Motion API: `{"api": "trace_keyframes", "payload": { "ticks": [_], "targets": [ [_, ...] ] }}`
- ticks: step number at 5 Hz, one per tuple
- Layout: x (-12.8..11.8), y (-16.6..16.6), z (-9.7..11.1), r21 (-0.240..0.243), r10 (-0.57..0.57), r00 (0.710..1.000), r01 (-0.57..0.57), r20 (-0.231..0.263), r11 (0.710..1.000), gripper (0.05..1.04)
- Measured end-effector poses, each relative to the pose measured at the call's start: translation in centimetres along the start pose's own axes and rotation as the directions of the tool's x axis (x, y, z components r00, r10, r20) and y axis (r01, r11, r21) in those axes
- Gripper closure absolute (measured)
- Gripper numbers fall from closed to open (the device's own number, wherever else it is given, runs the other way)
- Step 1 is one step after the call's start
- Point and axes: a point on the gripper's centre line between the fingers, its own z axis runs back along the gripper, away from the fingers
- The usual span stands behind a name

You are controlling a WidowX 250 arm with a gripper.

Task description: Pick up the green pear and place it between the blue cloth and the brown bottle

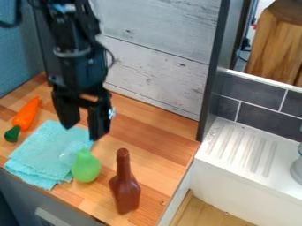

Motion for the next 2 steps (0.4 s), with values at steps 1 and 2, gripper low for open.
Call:
{"api": "trace_keyframes", "payload": {
  "ticks": [1,2],
  "targets": [
    [-0.2,1.9,2.0,0.011,0.045,0.998,-0.046,0.049,0.999,0.078],
    [0.6,6.5,4.0,0.057,0.145,0.986,-0.150,0.076,0.987,0.080]
  ]
}}
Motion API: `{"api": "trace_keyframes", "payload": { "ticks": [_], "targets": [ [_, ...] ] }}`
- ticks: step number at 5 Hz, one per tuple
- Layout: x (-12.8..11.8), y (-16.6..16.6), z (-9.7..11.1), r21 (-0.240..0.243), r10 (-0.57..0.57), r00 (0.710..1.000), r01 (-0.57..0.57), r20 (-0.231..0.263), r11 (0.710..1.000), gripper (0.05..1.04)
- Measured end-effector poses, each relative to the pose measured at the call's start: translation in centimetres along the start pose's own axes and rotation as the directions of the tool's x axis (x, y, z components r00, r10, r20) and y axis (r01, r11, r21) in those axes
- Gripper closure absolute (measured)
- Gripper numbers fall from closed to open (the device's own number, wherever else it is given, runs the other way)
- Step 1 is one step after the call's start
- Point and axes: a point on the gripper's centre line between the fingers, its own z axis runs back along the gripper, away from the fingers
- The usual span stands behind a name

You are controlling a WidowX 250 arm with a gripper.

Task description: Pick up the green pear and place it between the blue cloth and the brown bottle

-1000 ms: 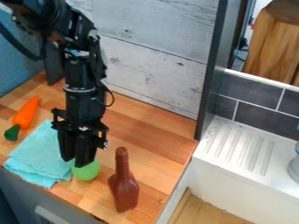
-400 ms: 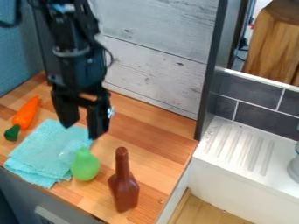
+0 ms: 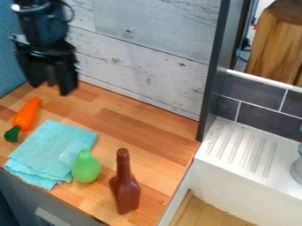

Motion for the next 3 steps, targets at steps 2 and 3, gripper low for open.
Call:
{"api": "trace_keyframes", "payload": {
  "ticks": [2,3],
  "targets": [
    [1.7,5.7,-0.7,0.037,0.103,0.995,-0.104,0.013,0.994,0.080],
    [2.2,6.8,-1.2,0.088,0.086,0.996,-0.085,-0.005,0.992,0.080]
  ]
}}
